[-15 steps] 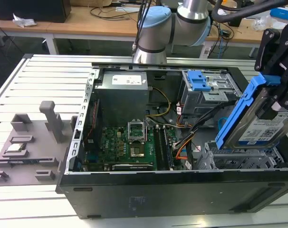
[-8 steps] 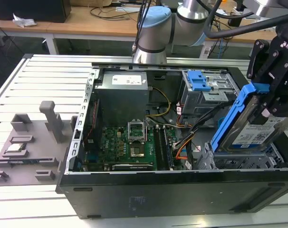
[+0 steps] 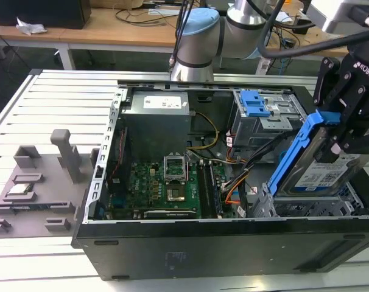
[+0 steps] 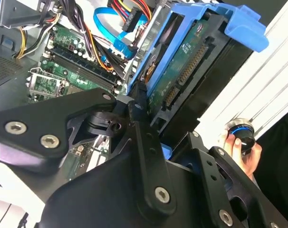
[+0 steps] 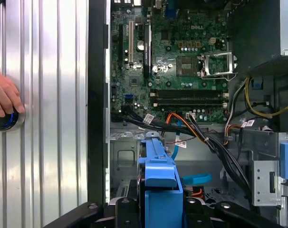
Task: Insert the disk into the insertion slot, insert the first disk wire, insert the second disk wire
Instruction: 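Insert the disk into the insertion slot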
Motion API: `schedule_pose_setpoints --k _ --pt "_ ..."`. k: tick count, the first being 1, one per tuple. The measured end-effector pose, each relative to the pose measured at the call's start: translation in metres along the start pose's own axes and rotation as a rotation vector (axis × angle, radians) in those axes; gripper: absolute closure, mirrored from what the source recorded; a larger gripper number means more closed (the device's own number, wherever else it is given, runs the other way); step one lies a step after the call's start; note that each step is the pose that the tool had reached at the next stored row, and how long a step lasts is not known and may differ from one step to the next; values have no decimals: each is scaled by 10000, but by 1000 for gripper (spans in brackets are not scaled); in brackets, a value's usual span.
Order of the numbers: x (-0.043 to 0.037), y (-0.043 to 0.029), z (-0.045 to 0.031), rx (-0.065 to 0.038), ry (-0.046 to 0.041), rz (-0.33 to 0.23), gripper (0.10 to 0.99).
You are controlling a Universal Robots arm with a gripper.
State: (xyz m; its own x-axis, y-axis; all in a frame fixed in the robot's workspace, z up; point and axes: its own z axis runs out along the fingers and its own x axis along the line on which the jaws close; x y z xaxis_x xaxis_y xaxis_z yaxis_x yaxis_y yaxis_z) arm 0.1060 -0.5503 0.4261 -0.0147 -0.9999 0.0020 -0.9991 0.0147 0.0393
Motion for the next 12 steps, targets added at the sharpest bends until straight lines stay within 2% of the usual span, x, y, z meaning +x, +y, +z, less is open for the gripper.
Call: schedule_pose_setpoints --k 3,11,12 --pt "0 -2 60 0 -1 1 725" --pt "0 -6 161 -1 -2 1 725" --pt "-1 -7 199 -1 0 1 725"
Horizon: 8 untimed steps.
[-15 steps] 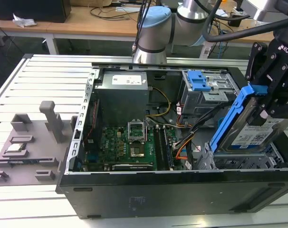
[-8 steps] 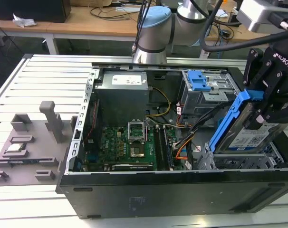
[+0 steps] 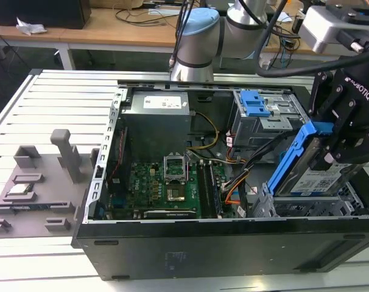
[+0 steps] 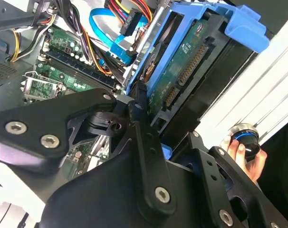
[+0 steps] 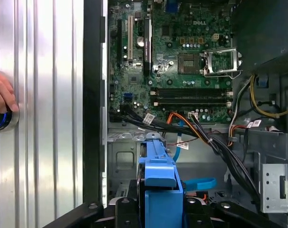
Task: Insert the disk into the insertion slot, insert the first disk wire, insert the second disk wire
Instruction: 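Insert the disk into the insertion slot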
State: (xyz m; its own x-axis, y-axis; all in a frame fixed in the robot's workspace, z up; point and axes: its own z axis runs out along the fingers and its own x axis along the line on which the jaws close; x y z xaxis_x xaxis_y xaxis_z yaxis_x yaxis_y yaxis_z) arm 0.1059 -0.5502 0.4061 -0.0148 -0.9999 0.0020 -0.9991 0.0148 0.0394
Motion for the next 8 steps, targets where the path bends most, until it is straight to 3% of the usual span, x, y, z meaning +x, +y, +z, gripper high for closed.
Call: schedule_pose_setpoints --k 8 --pt "0 -7 167 -1 0 0 725"
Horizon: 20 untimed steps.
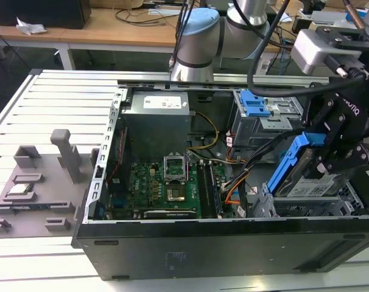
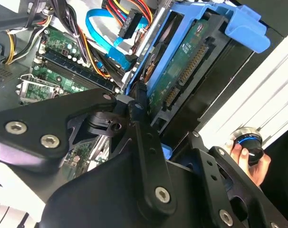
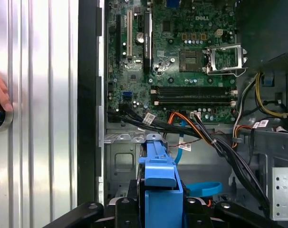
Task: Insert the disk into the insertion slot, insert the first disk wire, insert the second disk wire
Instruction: 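Insert the disk into the insertion slot, then insert the first disk wire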
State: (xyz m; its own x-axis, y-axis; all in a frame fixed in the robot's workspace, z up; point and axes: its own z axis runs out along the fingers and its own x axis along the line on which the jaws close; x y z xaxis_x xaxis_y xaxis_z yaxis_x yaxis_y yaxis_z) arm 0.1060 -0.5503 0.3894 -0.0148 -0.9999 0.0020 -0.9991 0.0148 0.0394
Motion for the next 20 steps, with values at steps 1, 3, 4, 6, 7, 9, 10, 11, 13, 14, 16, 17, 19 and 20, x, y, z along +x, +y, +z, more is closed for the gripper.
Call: schedule_pose_setpoints --k 1,3,4,6,7,9,10,11,13,14,16,17,19,20 --pt "0 0 12 0 0 0 725" --pt "0 -1 21 0 1 0 725" --pt "0 -1 23 -1 1 0 725" --pt "1 0 25 -1 6 1 714" --pt "0 -1 28 -1 1 0 714" --pt "0 -1 34 0 2 1 647" --pt "0 -1 36 -1 1 0 647" --pt "0 -1 38 0 0 0 663" --pt "0 -1 44 0 0 1 796" --pt "0 -2 46 0 0 0 914" --pt "0 -2 53 0 1 0 980" --pt "0 -2 57 0 1 1 980" --pt "0 -2 62 0 1 0 980" --pt "0 -6 63 -1 1 -1 980"
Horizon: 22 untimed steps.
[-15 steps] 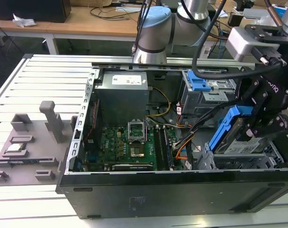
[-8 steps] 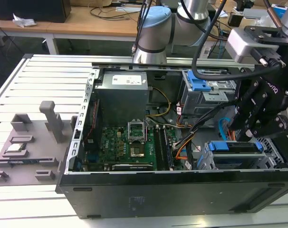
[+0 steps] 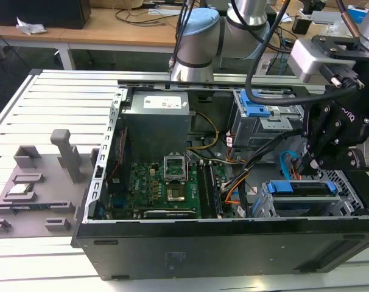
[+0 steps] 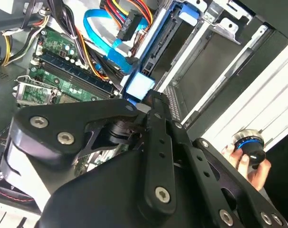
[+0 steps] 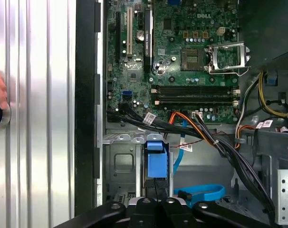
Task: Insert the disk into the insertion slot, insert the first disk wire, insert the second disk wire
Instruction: 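Insert the first disk wire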
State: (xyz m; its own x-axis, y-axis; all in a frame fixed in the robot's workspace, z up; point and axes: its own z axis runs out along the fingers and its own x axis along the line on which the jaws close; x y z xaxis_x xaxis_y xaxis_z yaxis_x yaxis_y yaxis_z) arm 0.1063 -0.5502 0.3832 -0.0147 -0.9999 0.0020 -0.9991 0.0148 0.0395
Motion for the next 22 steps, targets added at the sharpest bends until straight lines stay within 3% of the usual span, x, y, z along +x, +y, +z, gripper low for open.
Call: schedule_pose_setpoints --k 1,2,6,7,8,9,17,18,19,20,22 --pt "-8 -145 -1 -7 0 1 980" --pt "-32 -223 5 -23 2 0 980" --pt "-240 -376 48 -52 31 2 980" --pt "-327 -392 61 -52 53 3 980" --pt "-462 -409 98 -52 69 4 980" --pt "-480 -410 111 -52 68 5 980" --pt "-480 -410 115 -52 70 4 973" --pt "-480 -410 115 -52 70 4 851" --pt "-480 -410 115 -52 70 4 851" --pt "-480 -410 115 -52 70 4 784" --pt "-481 -411 122 -52 66 4 784"
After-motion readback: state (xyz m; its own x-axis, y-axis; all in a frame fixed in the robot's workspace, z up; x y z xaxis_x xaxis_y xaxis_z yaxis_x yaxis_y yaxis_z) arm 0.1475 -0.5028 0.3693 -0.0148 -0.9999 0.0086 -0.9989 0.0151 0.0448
